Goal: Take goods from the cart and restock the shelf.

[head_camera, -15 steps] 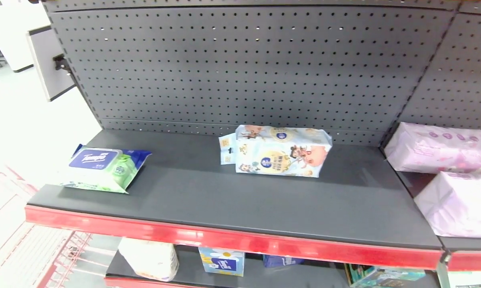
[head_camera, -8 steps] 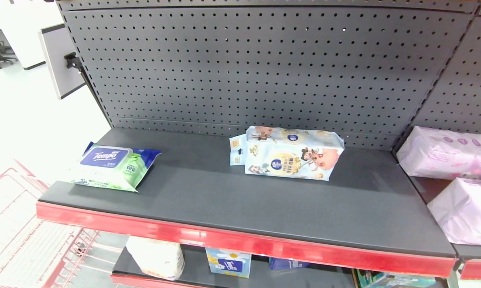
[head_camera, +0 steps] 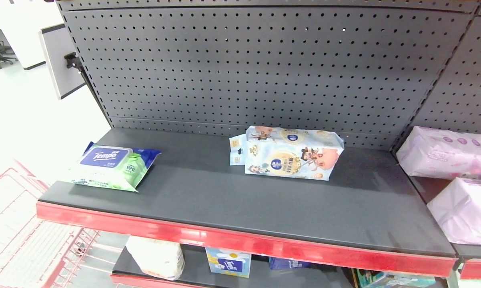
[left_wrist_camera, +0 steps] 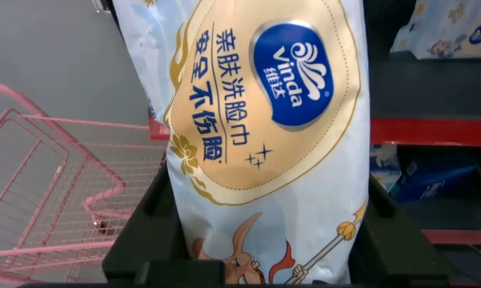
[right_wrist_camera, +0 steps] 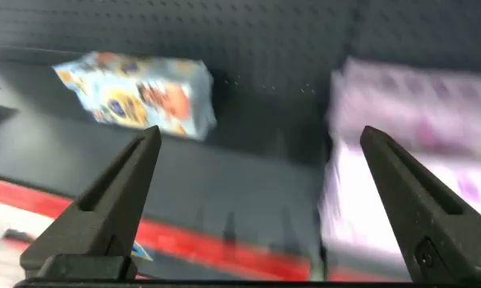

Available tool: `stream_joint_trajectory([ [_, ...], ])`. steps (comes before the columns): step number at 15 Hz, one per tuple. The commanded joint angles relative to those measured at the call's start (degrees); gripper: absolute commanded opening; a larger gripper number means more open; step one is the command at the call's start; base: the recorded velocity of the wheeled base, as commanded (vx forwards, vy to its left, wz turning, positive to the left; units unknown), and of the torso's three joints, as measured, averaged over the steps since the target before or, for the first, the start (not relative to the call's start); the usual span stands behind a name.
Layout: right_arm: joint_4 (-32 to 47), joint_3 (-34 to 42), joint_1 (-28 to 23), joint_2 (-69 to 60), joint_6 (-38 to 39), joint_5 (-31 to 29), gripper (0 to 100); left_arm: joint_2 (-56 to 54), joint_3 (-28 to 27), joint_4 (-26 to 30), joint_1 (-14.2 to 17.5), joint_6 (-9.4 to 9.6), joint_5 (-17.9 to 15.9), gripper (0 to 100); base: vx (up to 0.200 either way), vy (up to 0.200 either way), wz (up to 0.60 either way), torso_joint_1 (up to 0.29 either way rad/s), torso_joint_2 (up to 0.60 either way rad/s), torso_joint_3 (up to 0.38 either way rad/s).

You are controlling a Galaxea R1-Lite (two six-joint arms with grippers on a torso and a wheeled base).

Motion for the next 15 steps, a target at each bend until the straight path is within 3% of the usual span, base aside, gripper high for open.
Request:
stream_joint_trajectory([
  [1,-1.9,-20.8,5.1,31.5,-3.0,7.7,100,2.4,1.6,0.0,0.0,0.15,-0.4,0,0.000,0.000,0.00,0.000,0.00,0.000],
  [5,-2.3,-25.8,5.1,45.3,-10.3,21.7,100,8.6,-0.8,-0.2,0.0,0.24,-1.8,0,0.000,0.000,0.00,0.000,0.00,0.000],
  [7,-2.3,-25.5,4.8,48.4,-14.9,25.4,100,9.5,-0.9,-0.4,0.0,0.24,-2.2,0,0.000,0.000,0.00,0.000,0.00,0.000],
  [15,-2.7,-27.9,4.1,58.1,-21.4,29.8,100,11.2,-3.3,-0.4,0.0,0.24,-2.2,0,0.000,0.000,0.00,0.000,0.00,0.000],
])
